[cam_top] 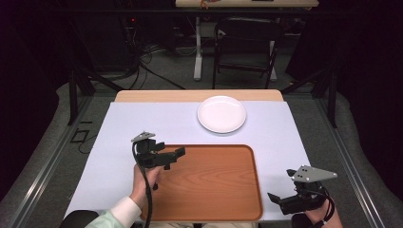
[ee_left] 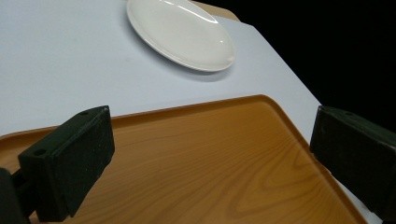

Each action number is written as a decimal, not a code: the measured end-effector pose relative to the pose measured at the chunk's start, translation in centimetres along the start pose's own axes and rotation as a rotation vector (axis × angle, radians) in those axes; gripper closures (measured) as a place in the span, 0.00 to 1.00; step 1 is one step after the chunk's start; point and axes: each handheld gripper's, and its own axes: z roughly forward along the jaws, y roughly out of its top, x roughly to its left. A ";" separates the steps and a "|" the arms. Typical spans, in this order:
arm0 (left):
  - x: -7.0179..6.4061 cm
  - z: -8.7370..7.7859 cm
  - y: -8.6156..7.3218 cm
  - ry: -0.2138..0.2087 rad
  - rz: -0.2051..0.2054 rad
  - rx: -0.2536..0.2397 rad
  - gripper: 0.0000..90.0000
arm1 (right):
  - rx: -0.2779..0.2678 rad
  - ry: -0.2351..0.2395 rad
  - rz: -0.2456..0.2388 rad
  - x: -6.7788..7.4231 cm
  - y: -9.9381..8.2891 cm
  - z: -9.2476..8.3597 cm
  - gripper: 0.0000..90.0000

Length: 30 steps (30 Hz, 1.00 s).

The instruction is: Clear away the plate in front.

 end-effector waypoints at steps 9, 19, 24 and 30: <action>-1.4 3.0 0.1 -0.040 -0.054 -0.001 0.00 | 0.002 0.002 -0.001 0.0 0.0 0.0 0.00; -3.1 7.0 -0.2 -0.079 -0.159 0.002 0.00 | 0.000 0.006 -0.002 0.0 0.0 0.0 0.00; -3.8 8.8 -0.5 -0.098 -0.248 -0.019 0.01 | 0.001 0.011 -0.005 0.0 0.0 0.0 0.00; -4.4 11.6 -0.4 -0.114 -0.404 -0.033 0.01 | 0.000 0.012 -0.004 0.0 0.0 0.0 0.00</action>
